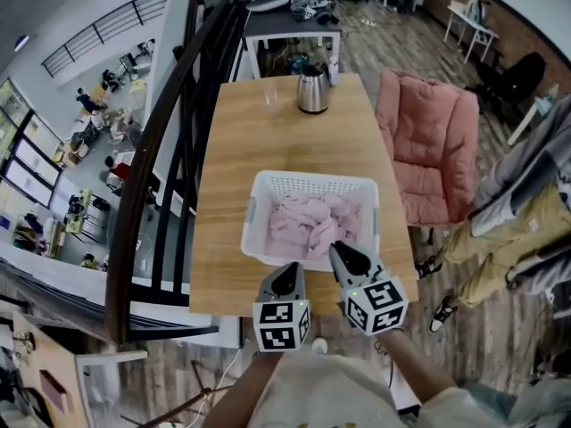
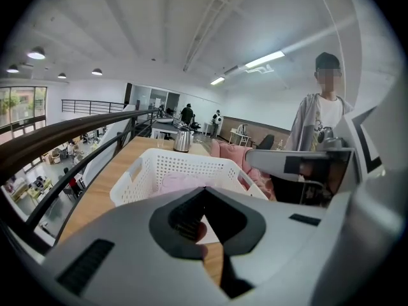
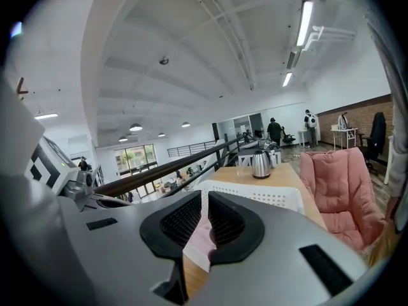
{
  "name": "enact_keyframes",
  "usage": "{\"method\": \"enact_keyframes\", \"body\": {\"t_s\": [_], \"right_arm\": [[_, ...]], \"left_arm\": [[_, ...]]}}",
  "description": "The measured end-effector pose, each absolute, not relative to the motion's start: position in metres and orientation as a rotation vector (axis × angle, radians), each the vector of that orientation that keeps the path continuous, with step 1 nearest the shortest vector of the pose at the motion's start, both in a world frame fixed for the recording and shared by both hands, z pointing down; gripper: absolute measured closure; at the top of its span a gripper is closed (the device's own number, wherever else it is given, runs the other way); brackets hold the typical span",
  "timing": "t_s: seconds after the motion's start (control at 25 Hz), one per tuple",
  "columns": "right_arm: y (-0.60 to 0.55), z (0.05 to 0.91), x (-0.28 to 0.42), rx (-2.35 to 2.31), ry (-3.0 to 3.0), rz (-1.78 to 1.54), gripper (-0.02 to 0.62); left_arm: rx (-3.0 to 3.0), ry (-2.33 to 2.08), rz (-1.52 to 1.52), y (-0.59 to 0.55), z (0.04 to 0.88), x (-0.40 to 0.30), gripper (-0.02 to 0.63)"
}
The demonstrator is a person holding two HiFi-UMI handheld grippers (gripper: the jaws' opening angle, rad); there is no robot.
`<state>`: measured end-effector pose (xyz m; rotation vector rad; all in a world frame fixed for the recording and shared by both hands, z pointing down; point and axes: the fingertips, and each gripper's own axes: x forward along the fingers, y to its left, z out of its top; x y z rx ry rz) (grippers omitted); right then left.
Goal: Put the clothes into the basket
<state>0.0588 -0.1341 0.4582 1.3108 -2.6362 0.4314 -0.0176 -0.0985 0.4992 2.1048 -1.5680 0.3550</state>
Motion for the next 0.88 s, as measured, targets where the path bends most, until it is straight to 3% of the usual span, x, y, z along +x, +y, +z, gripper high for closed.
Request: {"method": "enact_keyframes", "body": {"t_s": [0.88], "right_arm": [[-0.040,0.414,0.072,1.286,-2.749,0.382,0.548]], "left_arm": [[2.265,-1.670,0.111,-0.010,0.416,-0.006,0.606]]}}
